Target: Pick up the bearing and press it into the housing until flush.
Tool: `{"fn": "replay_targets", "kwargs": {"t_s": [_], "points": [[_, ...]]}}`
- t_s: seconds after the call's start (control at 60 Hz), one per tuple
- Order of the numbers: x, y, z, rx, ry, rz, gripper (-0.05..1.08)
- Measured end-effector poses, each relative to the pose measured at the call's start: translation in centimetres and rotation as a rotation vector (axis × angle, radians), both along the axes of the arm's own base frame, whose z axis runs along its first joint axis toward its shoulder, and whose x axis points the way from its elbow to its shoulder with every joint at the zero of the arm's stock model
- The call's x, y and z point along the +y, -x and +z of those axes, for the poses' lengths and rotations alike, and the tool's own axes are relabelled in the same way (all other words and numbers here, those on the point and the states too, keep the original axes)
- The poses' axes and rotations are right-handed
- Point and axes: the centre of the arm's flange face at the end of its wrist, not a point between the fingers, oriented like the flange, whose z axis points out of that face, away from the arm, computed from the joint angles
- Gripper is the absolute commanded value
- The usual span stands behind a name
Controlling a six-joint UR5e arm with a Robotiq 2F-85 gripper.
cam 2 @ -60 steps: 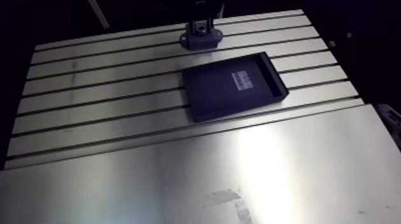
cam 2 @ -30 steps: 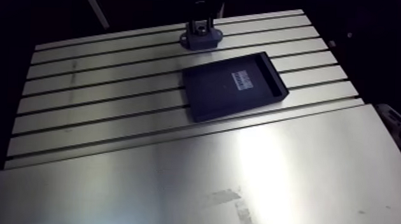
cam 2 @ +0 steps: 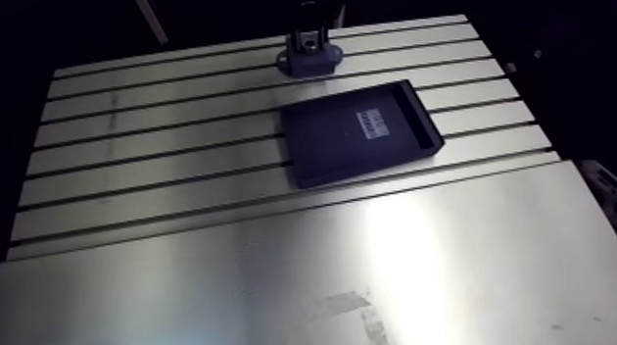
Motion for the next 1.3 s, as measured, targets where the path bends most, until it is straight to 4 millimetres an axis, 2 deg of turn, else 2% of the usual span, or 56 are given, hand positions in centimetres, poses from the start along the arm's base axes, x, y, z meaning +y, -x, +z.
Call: {"fn": "replay_targets", "kwargs": {"t_s": [0.033,0.05,0.067,0.083,0.1,0.117,0.133,0.4,0.667,0.7,0.717,0.733,0.75,0.767,0.8,0.817,0.833,0.85,0.867,1.05,1.3], "points": [[0.0,0.0,0.0,0.0,0.0,0.0,0.69],[0.0,0.0,0.0,0.0,0.0,0.0,0.62],[0.0,0.0,0.0,0.0,0.0,0.0,0.62],[0.0,0.0,0.0,0.0,-0.001,0.0,0.42],[0.0,0.0,0.0,0.0,-0.001,0.0,0.42],[0.0,0.0,0.0,0.0,-0.001,0.0,0.16],[0.0,0.0,0.0,0.0,-0.001,0.0,0.02],[0.1,0.0,0.4,0.006,-0.006,0.0,0.0],[0.2,0.2,1.8,0.027,-0.012,-0.001,0.01],[0.2,0.3,2.0,0.03,-0.013,-0.001,0.04],[0.2,0.3,2.2,0.032,-0.013,-0.001,0.14],[0.2,0.3,2.3,0.035,-0.014,-0.001,0.14],[0.2,0.3,2.4,0.037,-0.014,-0.001,0.26],[0.2,0.3,2.6,0.04,-0.014,-0.001,0.26],[0.2,0.4,2.9,0.043,-0.015,-0.002,0.53],[0.2,0.4,3.0,0.044,-0.015,-0.002,0.53],[0.2,0.4,3.1,0.046,-0.015,-0.002,0.63],[0.2,0.4,3.2,0.047,-0.015,-0.002,0.63],[0.2,0.4,3.3,0.048,-0.015,-0.002,0.7],[0.2,0.3,3.7,0.051,-0.016,-0.002,0.88],[0.1,0.0,3.3,0.041,-0.015,-0.001,0.97]]}}
